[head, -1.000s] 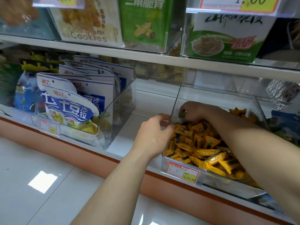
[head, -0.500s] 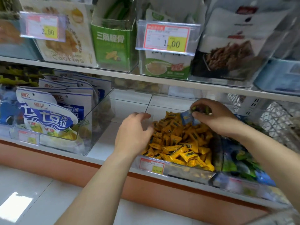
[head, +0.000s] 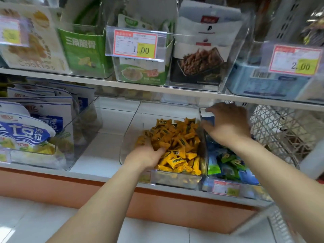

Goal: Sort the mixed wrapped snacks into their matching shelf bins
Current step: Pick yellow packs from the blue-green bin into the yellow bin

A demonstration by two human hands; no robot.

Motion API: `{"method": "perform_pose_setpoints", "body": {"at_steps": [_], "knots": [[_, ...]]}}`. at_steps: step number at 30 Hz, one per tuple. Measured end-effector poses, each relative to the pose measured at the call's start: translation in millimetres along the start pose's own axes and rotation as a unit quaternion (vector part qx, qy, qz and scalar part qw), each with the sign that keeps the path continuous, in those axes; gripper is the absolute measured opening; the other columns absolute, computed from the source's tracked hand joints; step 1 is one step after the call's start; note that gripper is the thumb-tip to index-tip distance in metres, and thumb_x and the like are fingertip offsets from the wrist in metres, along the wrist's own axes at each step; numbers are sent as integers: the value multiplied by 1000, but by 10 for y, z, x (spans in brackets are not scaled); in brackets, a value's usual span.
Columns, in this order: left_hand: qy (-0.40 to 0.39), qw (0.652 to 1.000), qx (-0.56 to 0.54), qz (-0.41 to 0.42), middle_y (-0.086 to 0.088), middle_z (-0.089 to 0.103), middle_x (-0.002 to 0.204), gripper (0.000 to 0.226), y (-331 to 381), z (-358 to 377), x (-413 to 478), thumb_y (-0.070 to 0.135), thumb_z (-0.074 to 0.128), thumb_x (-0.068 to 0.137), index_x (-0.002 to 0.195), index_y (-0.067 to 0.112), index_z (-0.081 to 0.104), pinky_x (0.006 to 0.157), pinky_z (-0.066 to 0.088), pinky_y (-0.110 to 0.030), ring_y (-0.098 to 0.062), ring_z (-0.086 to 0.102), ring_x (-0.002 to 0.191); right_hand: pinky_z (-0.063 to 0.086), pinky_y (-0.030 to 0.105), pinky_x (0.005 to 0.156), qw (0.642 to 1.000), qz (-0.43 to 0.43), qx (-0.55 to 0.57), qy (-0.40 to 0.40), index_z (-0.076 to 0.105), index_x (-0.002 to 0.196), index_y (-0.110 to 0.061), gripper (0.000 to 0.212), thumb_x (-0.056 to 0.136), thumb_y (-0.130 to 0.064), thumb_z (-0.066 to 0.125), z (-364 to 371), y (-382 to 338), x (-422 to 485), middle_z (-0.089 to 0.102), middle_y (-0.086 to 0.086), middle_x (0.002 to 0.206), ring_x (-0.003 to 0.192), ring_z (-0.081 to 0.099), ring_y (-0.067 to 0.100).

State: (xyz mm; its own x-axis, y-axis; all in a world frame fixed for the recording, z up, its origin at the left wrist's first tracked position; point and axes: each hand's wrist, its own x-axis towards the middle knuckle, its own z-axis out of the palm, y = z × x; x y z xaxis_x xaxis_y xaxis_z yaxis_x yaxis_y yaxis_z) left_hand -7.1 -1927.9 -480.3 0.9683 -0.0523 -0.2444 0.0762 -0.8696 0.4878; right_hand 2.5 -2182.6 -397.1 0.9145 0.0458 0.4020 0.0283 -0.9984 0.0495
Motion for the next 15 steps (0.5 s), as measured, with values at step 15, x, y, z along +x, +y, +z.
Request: {"method": "perform_pose_setpoints", "body": {"at_steps": [15], "knots": [[-75, 972, 143, 173, 2, 55, 143, 58, -261, -202, -401, 68, 36, 94, 148, 52, 23, 96, 46, -41, -30, 50, 128, 47, 34, 92, 883, -324, 20, -338, 58, 128, -48, 39, 90, -54, 51, 806, -1241, 779, 62, -10, 129, 115, 58, 18]]}}
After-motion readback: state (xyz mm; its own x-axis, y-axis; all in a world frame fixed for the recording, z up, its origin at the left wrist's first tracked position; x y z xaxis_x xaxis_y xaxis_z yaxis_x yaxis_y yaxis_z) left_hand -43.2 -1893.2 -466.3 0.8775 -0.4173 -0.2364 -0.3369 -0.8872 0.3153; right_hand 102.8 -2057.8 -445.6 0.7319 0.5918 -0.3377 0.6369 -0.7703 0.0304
